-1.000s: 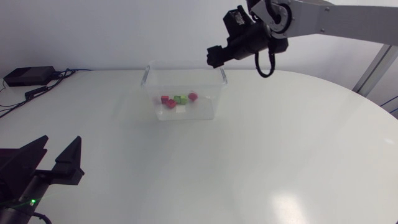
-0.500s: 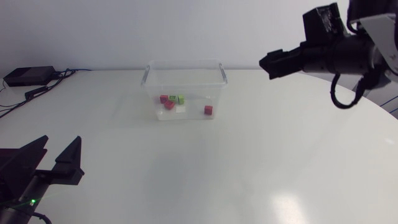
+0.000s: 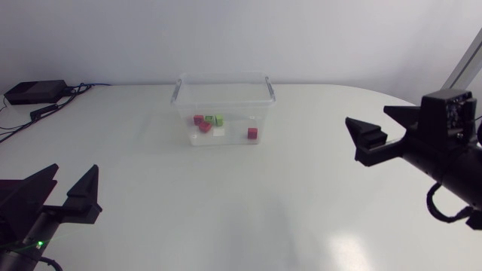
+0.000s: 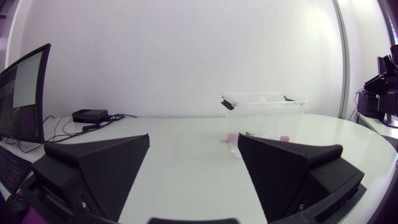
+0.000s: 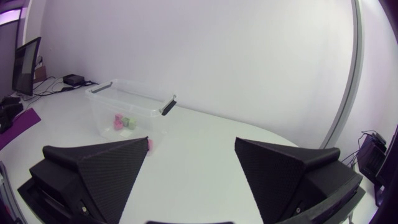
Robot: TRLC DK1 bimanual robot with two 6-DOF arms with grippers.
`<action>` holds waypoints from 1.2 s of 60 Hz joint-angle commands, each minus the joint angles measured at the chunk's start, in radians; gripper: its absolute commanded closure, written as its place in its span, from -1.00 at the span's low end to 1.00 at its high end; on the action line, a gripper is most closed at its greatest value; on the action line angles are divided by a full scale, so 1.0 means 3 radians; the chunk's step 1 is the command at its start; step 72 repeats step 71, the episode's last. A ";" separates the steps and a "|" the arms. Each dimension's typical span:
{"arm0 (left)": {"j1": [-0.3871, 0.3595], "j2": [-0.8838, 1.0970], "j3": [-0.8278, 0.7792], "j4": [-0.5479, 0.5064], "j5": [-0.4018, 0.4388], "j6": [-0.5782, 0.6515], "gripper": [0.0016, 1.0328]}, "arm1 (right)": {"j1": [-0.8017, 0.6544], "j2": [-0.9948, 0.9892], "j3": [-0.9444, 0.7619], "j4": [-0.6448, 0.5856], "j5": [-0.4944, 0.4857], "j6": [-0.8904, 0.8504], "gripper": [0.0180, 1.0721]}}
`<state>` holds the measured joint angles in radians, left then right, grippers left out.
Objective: Place the duplo bricks in the container
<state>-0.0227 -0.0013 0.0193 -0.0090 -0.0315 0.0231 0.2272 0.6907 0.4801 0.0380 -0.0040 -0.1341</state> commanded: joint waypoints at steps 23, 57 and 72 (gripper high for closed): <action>0.0010 -0.0025 -0.0064 0.0026 0.0017 -0.0015 -0.92 | -0.0202 -0.1123 -0.0866 -0.0079 -0.0016 0.0104 -0.91; 0.0066 0.0000 -0.0064 0.0029 0.0092 -0.0068 -0.92 | -0.0675 -0.2128 -0.1492 -0.0119 0.0009 0.0396 -0.91; 0.0076 0.0004 -0.0064 0.0030 0.0105 -0.0077 -0.92 | -0.0757 -0.2302 -0.1600 -0.0127 0.0013 0.0447 -0.91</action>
